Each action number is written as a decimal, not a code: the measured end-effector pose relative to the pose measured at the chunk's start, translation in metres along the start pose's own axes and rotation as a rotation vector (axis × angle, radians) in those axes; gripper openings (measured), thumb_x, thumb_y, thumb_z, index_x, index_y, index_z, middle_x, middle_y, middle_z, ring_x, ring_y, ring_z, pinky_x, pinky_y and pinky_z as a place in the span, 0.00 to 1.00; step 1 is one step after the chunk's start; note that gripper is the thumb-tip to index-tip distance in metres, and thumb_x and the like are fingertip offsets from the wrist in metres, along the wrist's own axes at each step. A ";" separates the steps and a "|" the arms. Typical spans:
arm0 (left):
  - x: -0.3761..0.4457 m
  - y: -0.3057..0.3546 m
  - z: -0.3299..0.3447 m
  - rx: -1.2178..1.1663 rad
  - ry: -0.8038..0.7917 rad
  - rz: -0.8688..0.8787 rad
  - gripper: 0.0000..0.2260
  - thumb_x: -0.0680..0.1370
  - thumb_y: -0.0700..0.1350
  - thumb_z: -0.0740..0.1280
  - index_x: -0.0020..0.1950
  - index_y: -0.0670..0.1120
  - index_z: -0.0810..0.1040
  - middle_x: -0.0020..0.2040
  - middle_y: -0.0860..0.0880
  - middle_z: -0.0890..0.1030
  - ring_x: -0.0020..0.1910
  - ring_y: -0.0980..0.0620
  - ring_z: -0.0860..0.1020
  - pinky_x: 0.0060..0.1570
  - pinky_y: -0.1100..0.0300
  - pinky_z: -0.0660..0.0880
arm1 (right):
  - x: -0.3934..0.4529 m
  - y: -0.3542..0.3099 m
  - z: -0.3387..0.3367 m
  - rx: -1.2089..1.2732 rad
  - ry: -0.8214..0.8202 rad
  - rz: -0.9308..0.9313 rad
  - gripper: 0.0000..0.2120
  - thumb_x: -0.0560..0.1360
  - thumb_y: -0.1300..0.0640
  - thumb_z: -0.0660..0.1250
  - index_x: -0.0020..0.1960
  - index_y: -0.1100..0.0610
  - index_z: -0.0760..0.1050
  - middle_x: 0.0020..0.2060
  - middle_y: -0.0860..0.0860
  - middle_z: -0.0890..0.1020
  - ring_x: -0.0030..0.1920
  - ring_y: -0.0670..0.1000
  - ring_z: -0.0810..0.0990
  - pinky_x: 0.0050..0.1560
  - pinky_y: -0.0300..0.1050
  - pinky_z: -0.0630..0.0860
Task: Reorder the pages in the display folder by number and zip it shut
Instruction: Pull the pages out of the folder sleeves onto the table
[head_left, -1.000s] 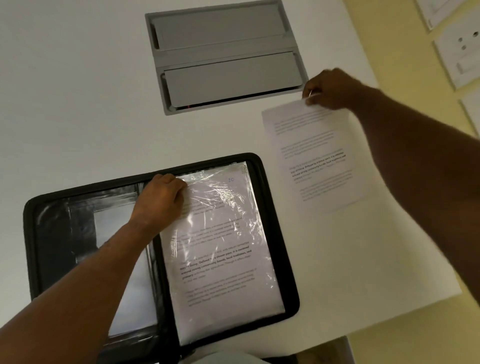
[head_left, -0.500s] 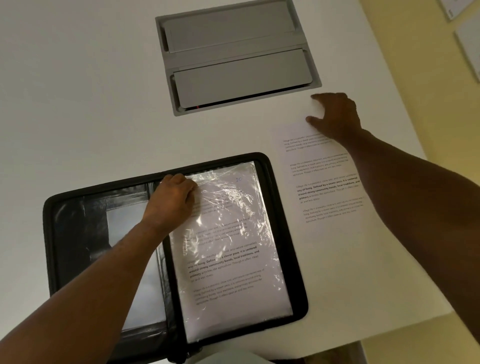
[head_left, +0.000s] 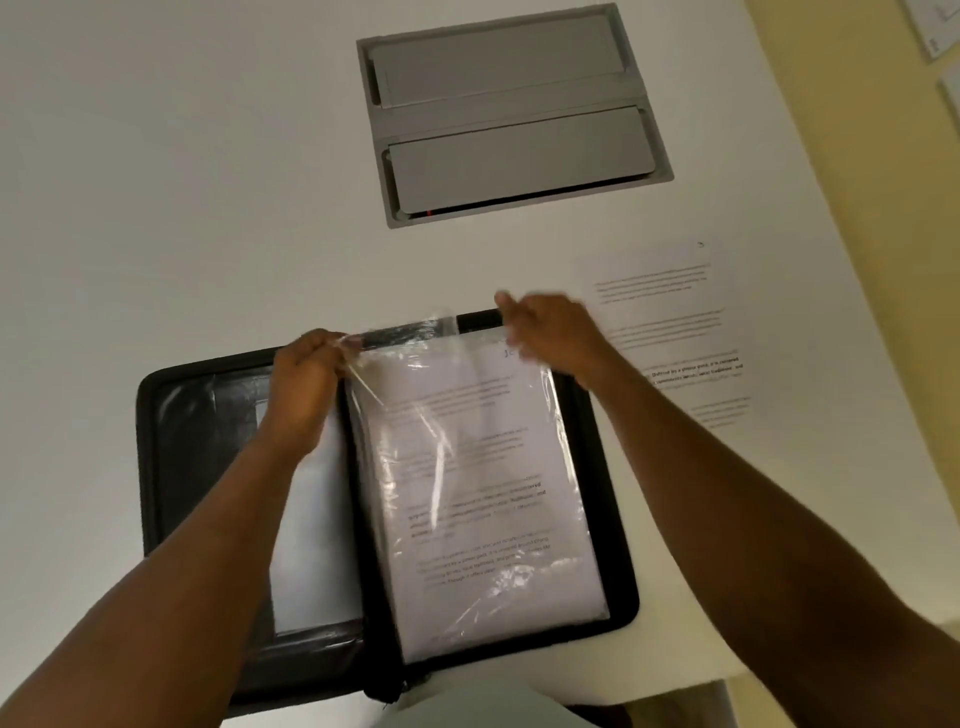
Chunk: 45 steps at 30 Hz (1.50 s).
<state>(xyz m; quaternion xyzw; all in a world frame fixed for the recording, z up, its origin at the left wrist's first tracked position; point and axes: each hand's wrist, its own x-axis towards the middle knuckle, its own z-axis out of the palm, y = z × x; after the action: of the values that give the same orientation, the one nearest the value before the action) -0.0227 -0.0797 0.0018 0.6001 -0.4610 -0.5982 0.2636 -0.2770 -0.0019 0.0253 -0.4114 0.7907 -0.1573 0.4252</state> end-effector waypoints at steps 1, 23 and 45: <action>0.000 0.000 -0.009 -0.054 0.027 -0.020 0.19 0.74 0.30 0.58 0.30 0.48 0.78 0.35 0.49 0.82 0.37 0.51 0.76 0.40 0.61 0.71 | -0.018 0.000 0.011 0.063 -0.175 0.057 0.29 0.81 0.39 0.53 0.57 0.63 0.78 0.50 0.57 0.84 0.50 0.57 0.83 0.58 0.54 0.77; -0.123 -0.047 -0.170 0.101 -0.171 -0.186 0.11 0.77 0.50 0.68 0.56 0.46 0.80 0.53 0.41 0.83 0.54 0.39 0.82 0.55 0.42 0.77 | -0.187 -0.122 0.222 0.319 -0.727 -0.334 0.30 0.82 0.45 0.58 0.79 0.51 0.51 0.77 0.54 0.59 0.76 0.55 0.60 0.70 0.49 0.61; -0.054 -0.059 -0.033 1.058 -0.336 0.435 0.28 0.77 0.47 0.67 0.75 0.42 0.63 0.73 0.42 0.67 0.71 0.40 0.66 0.68 0.44 0.68 | -0.201 0.068 0.227 -0.136 0.434 0.283 0.47 0.77 0.43 0.64 0.78 0.60 0.37 0.77 0.62 0.40 0.78 0.59 0.41 0.77 0.56 0.52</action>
<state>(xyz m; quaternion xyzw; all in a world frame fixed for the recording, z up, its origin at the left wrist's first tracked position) 0.0306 -0.0152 -0.0189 0.4390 -0.8441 -0.3062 -0.0314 -0.0697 0.2204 -0.0406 -0.2808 0.9218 -0.1272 0.2351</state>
